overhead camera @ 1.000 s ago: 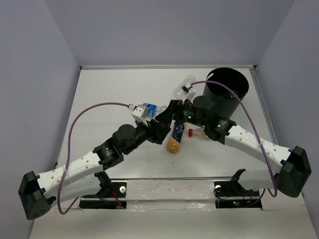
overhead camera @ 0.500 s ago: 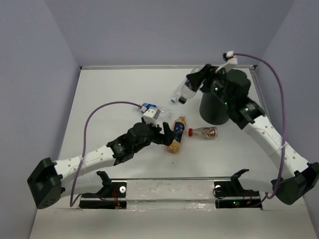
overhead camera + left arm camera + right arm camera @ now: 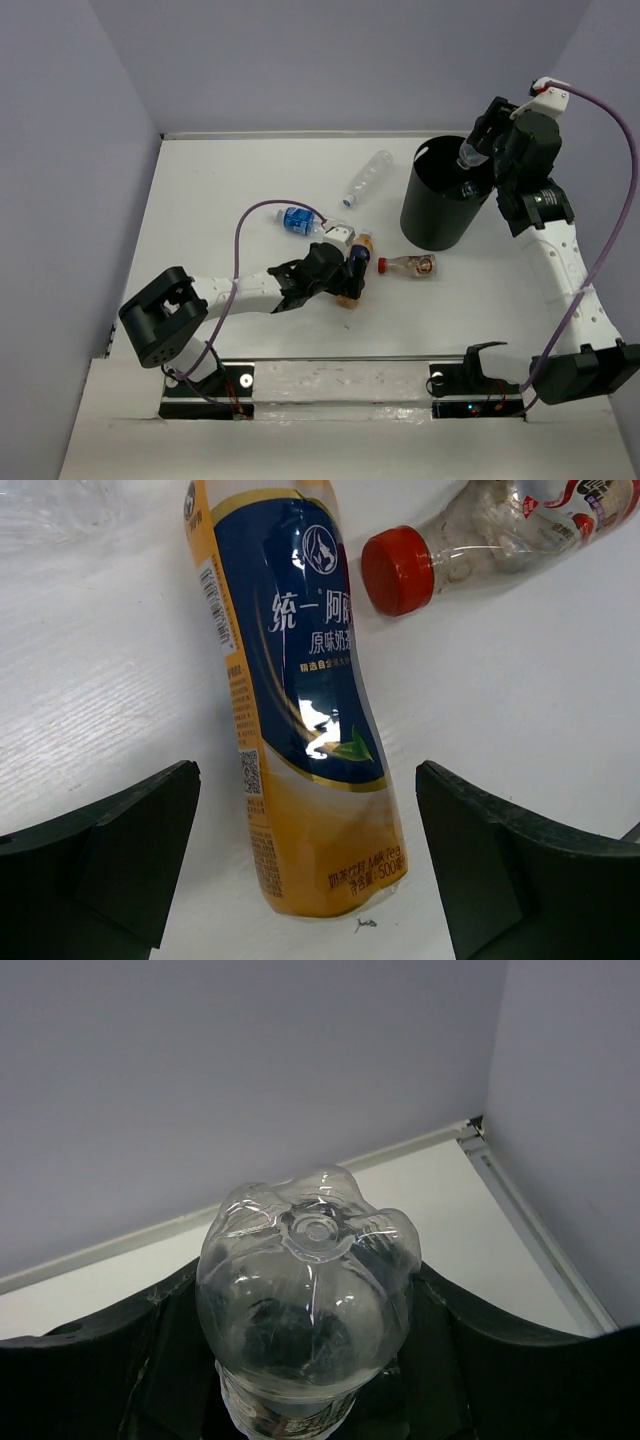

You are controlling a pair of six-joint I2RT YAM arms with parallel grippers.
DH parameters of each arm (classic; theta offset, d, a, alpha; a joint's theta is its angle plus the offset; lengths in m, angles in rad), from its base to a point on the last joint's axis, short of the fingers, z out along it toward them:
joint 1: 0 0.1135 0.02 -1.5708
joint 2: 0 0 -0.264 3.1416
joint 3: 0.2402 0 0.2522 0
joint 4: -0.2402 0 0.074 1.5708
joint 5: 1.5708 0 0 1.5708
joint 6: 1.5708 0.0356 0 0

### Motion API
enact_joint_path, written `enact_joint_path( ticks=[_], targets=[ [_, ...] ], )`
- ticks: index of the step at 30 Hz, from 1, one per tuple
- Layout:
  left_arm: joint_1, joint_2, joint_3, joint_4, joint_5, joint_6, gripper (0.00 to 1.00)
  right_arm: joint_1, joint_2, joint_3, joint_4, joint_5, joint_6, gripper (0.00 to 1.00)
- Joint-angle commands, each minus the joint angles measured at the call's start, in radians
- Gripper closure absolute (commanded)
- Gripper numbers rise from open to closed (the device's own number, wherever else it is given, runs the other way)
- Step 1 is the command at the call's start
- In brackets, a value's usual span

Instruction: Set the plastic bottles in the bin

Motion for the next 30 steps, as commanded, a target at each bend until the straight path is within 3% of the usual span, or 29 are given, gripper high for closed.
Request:
enact_joint_path(
  ticks=[1, 2, 5, 12, 14, 15, 17, 25, 30],
  targets=[
    [-0.008, 0.012, 0.045, -0.024, -0.054, 0.025, 0.01, -0.007, 0.041, -0.028, -0.022, -0.028, -0.005, 0.66],
    [-0.008, 0.014, 0.04, -0.024, -0.052, 0.025, 0.01, -0.007, 0.049, -0.032, -0.025, -0.036, -0.001, 0.42],
    [-0.013, 0.038, 0.033, -0.022, -0.051, 0.022, 0.01, -0.007, 0.053, -0.007, -0.093, -0.098, 0.012, 0.04],
    [-0.017, 0.109, 0.044, -0.004, -0.049, 0.016, 0.1, 0.006, -0.091, -0.068, -0.119, -0.341, 0.103, 0.02],
    [-0.017, 0.118, 0.045, 0.007, -0.052, 0.013, 0.3, 0.048, -0.132, -0.149, -0.105, -0.425, 0.144, 0.02],
    [-0.017, 0.117, 0.044, 0.008, -0.052, 0.013, 0.5, 0.071, -0.178, -0.22, -0.076, -0.45, 0.172, 0.01],
    [-0.017, 0.103, 0.033, 0.01, -0.063, 0.002, 0.62, 0.124, -0.227, -0.291, -0.051, -0.465, 0.196, 0.0],
    [-0.051, -0.184, -0.061, 0.008, -0.071, -0.033, 0.63, 0.386, -0.324, -0.566, 0.091, -0.591, 0.406, 0.0],
    [-0.102, -0.351, -0.085, 0.054, -0.066, -0.024, 0.62, 0.447, -0.27, -0.6, 0.131, -0.587, 0.457, 0.0]
  ],
)
